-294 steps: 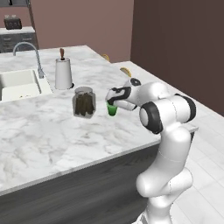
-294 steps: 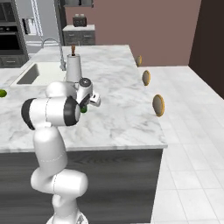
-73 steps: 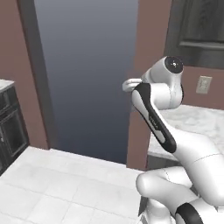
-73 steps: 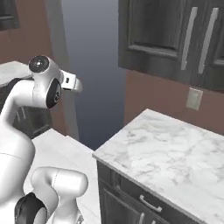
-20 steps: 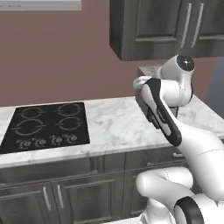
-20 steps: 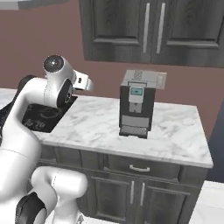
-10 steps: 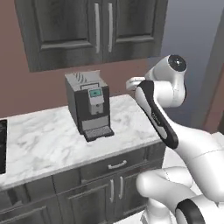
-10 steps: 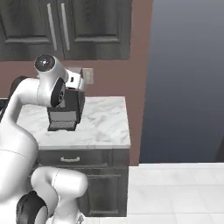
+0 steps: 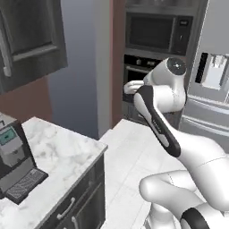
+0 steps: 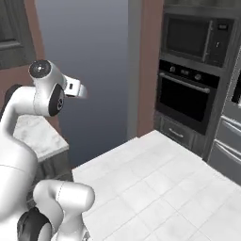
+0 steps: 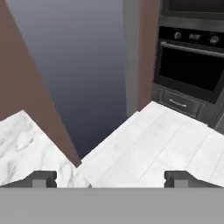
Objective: Open the cabinet directly in front. Then move the wine and the cup to the dining counter with the jar on it.
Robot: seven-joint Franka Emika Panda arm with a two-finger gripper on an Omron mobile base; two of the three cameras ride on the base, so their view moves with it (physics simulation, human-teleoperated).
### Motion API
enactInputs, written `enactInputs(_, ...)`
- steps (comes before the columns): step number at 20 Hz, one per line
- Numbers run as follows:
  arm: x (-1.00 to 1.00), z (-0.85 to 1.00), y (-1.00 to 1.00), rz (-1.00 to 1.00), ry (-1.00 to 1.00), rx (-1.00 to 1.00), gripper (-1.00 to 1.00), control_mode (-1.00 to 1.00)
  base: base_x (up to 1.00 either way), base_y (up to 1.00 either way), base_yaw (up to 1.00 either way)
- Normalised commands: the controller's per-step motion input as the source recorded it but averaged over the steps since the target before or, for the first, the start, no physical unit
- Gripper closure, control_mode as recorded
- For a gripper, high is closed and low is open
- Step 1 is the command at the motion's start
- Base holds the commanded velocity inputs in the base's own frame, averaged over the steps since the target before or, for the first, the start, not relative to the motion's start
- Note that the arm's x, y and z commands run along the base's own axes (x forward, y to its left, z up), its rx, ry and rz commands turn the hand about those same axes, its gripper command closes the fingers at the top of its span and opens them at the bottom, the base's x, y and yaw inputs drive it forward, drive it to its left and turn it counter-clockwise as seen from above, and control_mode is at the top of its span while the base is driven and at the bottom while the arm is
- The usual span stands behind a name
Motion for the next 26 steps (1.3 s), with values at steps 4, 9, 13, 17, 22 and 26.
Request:
enactInputs(4,0.00,0.00,0.00,0.00,0.00,0.00,-1.00,1.00,0.00,-0.29,-0.94)
enactInputs(9,0.00,0.00,0.00,0.00,0.00,0.00,-1.00,1.00,0.00,-0.38,-0.90)
enactInputs(13,0.00,0.00,0.00,0.00,0.00,0.00,-1.00,1.00,0.00,-0.39,-0.86)
enactInputs(17,0.00,0.00,0.00,0.00,0.00,0.00,-1.00,1.00,0.06,-0.07,-0.51)
enactInputs(22,0.00,0.00,0.00,0.00,0.00,0.00,-1.00,1.00,0.85,0.32,-0.09)
enactInputs(26,0.00,0.00,0.00,0.00,0.00,0.00,-1.00,1.00,1.00,0.68,-0.02)
